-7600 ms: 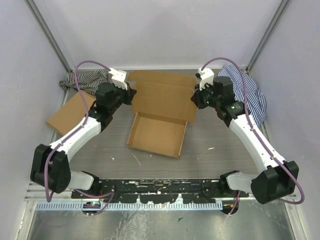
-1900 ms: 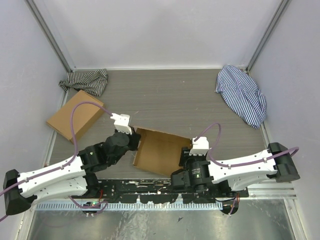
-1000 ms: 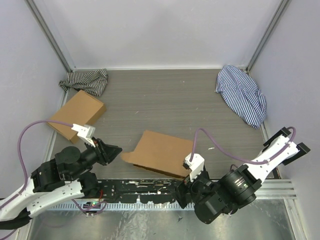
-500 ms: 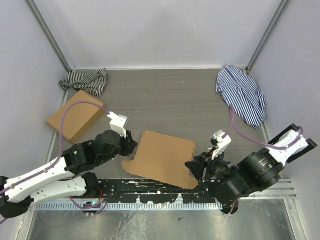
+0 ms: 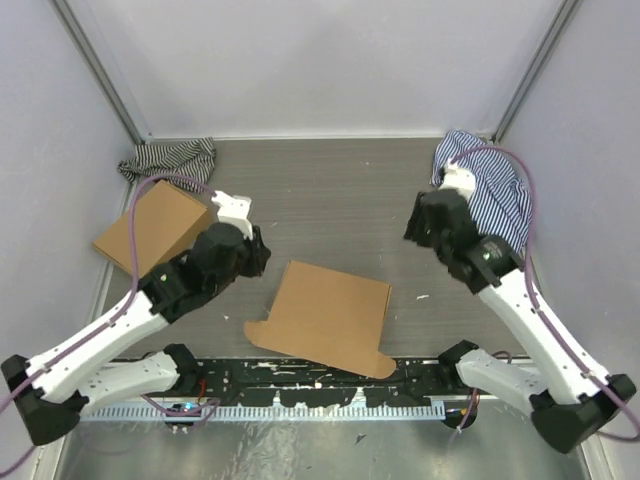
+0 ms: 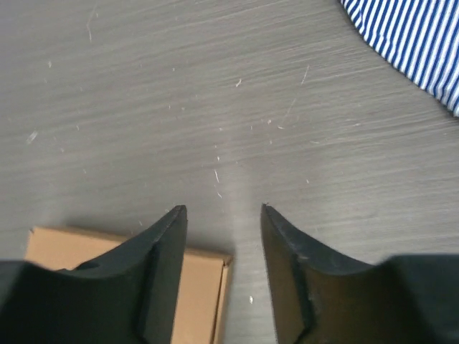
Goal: Fold the paper box
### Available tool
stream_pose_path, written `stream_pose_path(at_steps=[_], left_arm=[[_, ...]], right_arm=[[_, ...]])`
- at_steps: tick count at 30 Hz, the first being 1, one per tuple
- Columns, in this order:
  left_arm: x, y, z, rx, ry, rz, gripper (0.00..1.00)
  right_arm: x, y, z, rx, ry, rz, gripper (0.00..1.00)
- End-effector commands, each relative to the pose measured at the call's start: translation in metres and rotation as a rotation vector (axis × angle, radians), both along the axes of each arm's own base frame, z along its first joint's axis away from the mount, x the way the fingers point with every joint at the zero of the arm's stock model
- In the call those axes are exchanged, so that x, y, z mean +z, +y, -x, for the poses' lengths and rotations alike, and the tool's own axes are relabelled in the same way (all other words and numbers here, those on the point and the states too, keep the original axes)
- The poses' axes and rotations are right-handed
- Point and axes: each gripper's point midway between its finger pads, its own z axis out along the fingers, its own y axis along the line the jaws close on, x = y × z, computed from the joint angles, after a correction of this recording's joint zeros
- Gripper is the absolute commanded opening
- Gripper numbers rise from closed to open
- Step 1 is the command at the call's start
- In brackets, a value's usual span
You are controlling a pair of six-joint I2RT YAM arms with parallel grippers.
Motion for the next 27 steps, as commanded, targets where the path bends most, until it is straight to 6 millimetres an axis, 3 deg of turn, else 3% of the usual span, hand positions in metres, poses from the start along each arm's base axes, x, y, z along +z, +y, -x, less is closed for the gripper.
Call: stream_pose_path(at_steps=[1, 3, 4, 5, 7, 10, 12, 17, 22, 27], left_arm=[[-0.014, -0.003, -0.037, -0.009, 0.115, 0.101, 0.32], [-0.026, 0.003, -0.058, 0.017, 0.182, 0.145, 0.32], [-0.03, 0.006, -0.065, 0.025, 0.206, 0.163, 0.32], [-0.032, 0.008, -0.07, 0.028, 0.225, 0.185, 0.32], [-0.032, 0.004, -0.07, 0.0, 0.245, 0.239, 0.32], [-0.035, -0.004, -0.057, -0.053, 0.241, 0.318, 0.34], [-0.051, 0.002, -0.05, -0.016, 0.269, 0.318, 0.34], [-0.115, 0.03, -0.028, 0.094, 0.417, 0.18, 0.31], [-0.151, 0.042, -0.021, 0.141, 0.491, 0.104, 0.3], [-0.157, 0.046, -0.025, 0.163, 0.497, 0.069, 0.31]], right_arm=[[-0.034, 0.034, -0.052, 0.309, 0.111, -0.189, 0.39], [-0.057, 0.029, -0.072, 0.271, 0.148, -0.232, 0.26], [-0.063, 0.027, -0.081, 0.249, 0.148, -0.292, 0.08], [-0.067, 0.021, -0.088, 0.218, 0.146, -0.371, 0.02], [-0.062, 0.015, -0.092, 0.193, 0.102, -0.482, 0.01], [-0.055, 0.013, -0.074, 0.178, 0.058, -0.475, 0.01], [-0.068, 0.002, -0.053, 0.146, 0.105, -0.412, 0.01], [-0.124, -0.017, 0.006, 0.11, 0.286, -0.302, 0.01], [-0.121, 0.007, 0.019, 0.082, 0.301, -0.213, 0.02], [-0.16, -0.002, 0.035, -0.044, 0.434, -0.182, 0.01]])
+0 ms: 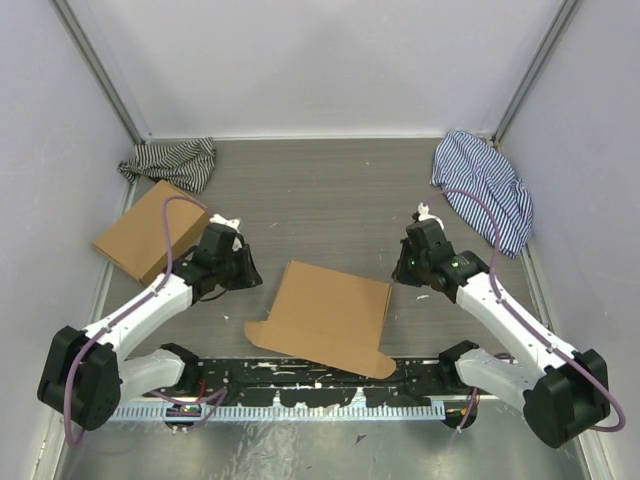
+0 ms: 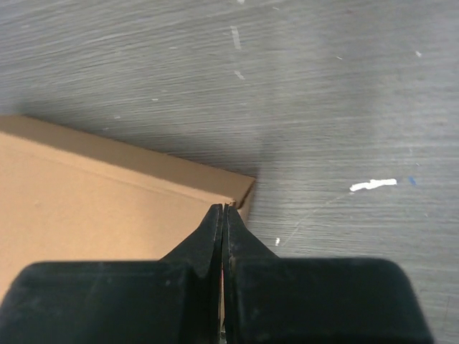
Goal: Fold the paper box
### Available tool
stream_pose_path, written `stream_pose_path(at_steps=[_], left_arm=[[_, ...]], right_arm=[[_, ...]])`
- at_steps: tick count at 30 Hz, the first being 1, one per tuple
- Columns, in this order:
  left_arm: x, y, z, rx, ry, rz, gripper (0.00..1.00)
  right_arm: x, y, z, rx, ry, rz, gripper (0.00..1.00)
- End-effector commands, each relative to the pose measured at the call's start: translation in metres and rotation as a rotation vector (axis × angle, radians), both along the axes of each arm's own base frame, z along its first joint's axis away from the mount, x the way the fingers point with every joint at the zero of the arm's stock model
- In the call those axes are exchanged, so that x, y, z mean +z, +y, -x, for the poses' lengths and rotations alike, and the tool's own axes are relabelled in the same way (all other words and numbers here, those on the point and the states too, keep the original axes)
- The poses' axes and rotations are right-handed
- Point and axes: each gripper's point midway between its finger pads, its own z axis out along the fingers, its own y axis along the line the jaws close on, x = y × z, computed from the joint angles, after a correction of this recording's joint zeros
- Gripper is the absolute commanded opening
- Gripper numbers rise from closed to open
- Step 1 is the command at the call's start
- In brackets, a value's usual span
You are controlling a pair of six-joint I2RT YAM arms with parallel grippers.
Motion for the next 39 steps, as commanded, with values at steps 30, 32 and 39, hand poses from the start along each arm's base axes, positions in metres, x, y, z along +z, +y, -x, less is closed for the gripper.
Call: stream_pose_path(at_steps=[30, 32, 39], left_arm=[[0.003, -0.047, -0.068, -0.045, -0.063, -0.024, 0.32], [0.013, -0.055, -0.082, -0.052, -0.082, -0.018, 0.32], [0.03, -0.049, -0.15, 0.032, -0.122, -0.111, 0.35]], right_arm=[[-0.036, 0.037, -0.074, -0.185, 0.031, 0.206, 0.01], [-0.02, 0.037, -0.098, -0.2, -0.002, 0.174, 0.01], [0.026, 0.003, -0.168, -0.284, -0.104, 0.186, 0.01]])
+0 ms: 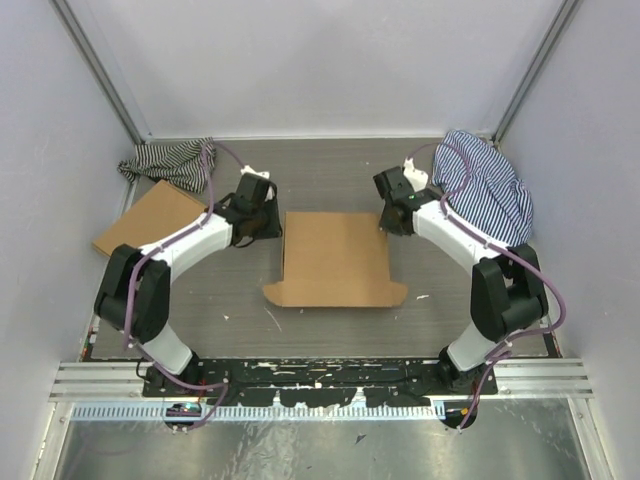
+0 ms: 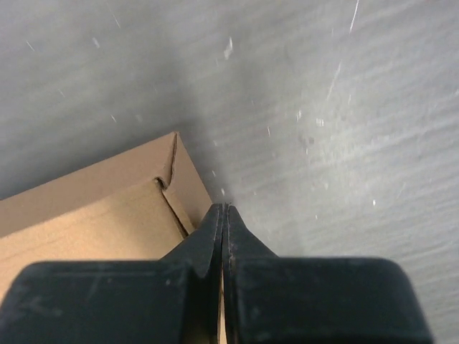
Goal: Fold the paper box
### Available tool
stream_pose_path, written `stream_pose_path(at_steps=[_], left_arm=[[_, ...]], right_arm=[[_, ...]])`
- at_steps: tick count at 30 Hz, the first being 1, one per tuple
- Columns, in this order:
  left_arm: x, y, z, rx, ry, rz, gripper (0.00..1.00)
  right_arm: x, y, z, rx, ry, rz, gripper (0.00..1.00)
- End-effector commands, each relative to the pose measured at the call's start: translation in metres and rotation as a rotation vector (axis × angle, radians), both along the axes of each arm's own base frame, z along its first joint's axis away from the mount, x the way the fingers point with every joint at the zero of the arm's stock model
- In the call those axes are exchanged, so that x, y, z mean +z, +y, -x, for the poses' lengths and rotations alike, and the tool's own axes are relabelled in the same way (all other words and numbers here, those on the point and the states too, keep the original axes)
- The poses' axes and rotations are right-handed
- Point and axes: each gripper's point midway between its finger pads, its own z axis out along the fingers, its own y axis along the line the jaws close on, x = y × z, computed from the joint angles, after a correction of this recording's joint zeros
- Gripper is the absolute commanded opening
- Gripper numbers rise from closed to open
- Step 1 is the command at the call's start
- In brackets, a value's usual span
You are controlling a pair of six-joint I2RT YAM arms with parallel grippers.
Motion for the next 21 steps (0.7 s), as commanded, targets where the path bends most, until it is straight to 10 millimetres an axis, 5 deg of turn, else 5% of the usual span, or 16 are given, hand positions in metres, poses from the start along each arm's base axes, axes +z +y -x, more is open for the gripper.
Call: stream_pose_path(at_steps=[1, 5, 9, 15, 17, 21], left_arm=[[0.019, 0.004, -0.043, 0.056, -0.045, -0.02, 0.36], [0.016, 0.042, -0.05, 0.151, -0.038, -0.124, 0.38], [0.017, 0.071, -0.035, 0.218, -0.058, -0.162, 0.4], [0.075, 0.002, -0.01, 0.008, -0.219, 0.321, 0.35], [0.098, -0.01, -0.009, -0.022, -0.281, 0.421, 0.34], [0.113, -0.022, -0.008, -0.087, -0.29, 0.472, 0.33]], right_arm=[[0.056, -0.003, -0.059, 0.003, -0.181, -0.036, 0.01], [0.086, -0.023, -0.065, 0.001, -0.25, 0.002, 0.01], [0.096, -0.015, -0.047, 0.109, -0.301, -0.044, 0.01], [0.089, 0.028, -0.024, 0.379, -0.368, -0.247, 0.01], [0.087, 0.038, -0.024, 0.43, -0.359, -0.317, 0.01], [0.084, 0.057, -0.026, 0.503, -0.356, -0.425, 0.01]])
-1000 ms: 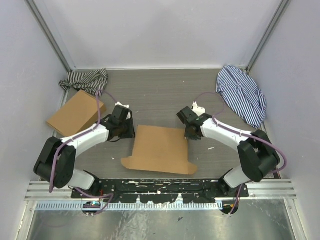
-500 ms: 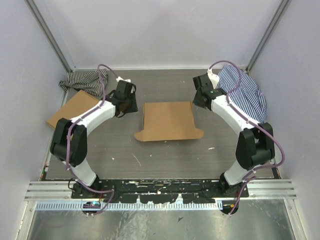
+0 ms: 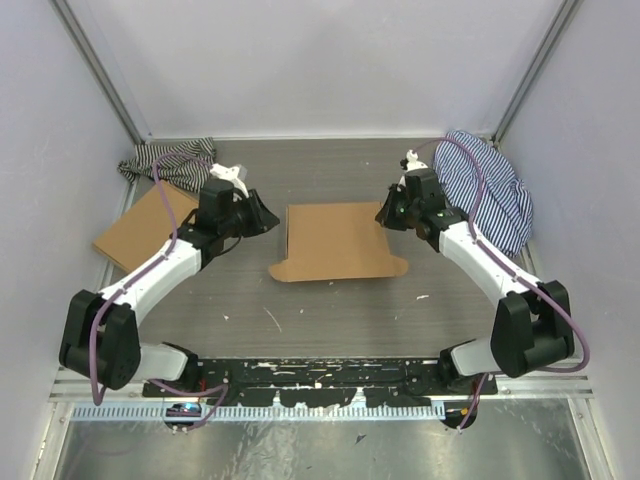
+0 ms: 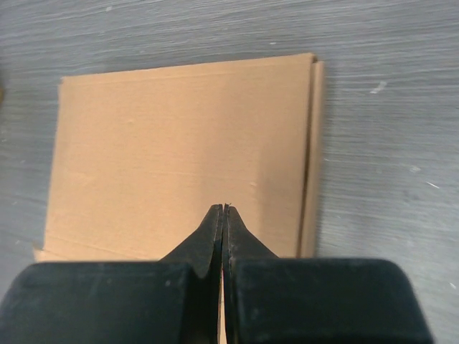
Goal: Fold the paper box
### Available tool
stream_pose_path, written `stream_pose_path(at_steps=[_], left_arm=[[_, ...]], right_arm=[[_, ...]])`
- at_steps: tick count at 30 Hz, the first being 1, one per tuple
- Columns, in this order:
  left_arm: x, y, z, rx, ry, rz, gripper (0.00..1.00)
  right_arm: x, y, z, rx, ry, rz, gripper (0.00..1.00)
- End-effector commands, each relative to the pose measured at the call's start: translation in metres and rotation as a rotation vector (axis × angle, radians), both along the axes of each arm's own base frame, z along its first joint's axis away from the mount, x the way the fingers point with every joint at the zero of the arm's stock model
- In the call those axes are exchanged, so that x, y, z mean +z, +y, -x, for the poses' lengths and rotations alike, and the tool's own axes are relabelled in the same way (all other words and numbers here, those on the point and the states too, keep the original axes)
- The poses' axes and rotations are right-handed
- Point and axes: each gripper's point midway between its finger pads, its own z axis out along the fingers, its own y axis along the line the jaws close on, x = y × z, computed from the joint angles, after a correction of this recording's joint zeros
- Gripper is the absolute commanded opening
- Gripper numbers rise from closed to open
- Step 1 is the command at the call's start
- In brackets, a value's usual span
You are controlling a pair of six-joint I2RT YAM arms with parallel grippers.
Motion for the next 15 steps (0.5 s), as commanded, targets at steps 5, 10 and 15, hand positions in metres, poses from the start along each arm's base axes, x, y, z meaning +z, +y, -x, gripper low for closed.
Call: stream_pose_path(at_steps=[5, 10, 15], left_arm=[[0.034, -0.053, -0.005, -0.193, -0.066, 0.259, 0.33], [-0.01, -0.072, 0.007, -0.271, 0.049, 0.26, 0.32], [-0.08, -0.071, 0.023, -0.289, 0.259, 0.025, 0.3]], right_arm=[[0.002, 0.039, -0.008, 0.177, -0.059, -0.194, 0.01], [-0.045, 0.033, 0.003, 0.144, 0.057, -0.177, 0.01], [-0.085, 0.024, 0.013, 0.093, 0.165, -0.137, 0.01]])
